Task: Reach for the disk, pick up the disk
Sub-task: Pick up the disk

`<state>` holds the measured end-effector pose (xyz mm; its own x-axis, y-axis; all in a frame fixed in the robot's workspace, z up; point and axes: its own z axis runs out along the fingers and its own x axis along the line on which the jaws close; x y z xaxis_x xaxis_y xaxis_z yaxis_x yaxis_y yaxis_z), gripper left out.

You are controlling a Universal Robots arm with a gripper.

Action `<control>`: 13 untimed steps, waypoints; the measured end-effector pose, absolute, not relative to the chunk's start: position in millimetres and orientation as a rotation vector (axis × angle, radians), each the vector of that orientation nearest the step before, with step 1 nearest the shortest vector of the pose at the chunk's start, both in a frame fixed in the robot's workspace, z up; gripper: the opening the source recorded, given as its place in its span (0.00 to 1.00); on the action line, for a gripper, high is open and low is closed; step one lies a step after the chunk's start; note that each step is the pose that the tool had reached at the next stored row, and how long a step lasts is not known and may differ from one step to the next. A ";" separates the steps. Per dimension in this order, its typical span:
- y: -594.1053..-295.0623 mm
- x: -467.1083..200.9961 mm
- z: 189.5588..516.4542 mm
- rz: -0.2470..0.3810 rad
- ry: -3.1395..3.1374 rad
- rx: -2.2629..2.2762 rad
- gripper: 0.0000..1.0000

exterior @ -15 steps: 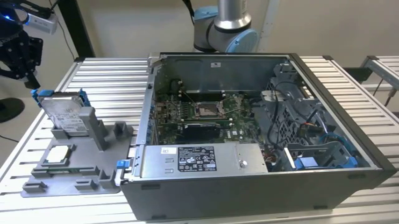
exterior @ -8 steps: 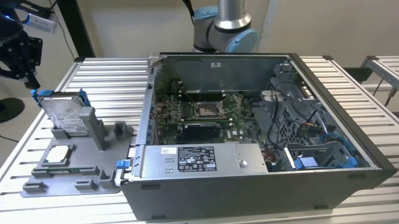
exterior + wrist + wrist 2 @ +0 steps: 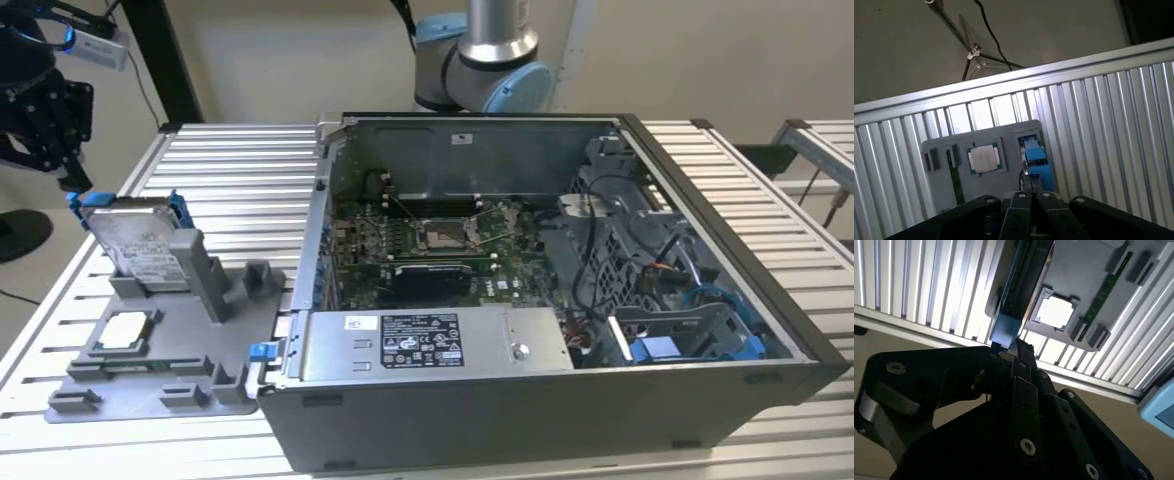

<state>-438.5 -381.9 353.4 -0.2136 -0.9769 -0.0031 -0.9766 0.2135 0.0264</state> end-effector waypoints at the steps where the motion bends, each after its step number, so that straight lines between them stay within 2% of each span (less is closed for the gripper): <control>1: -381.8 -436.8 353.3 -0.035 -2.432 1.967 0.00; 13: -381.9 -428.6 352.6 -0.035 -2.399 2.006 0.00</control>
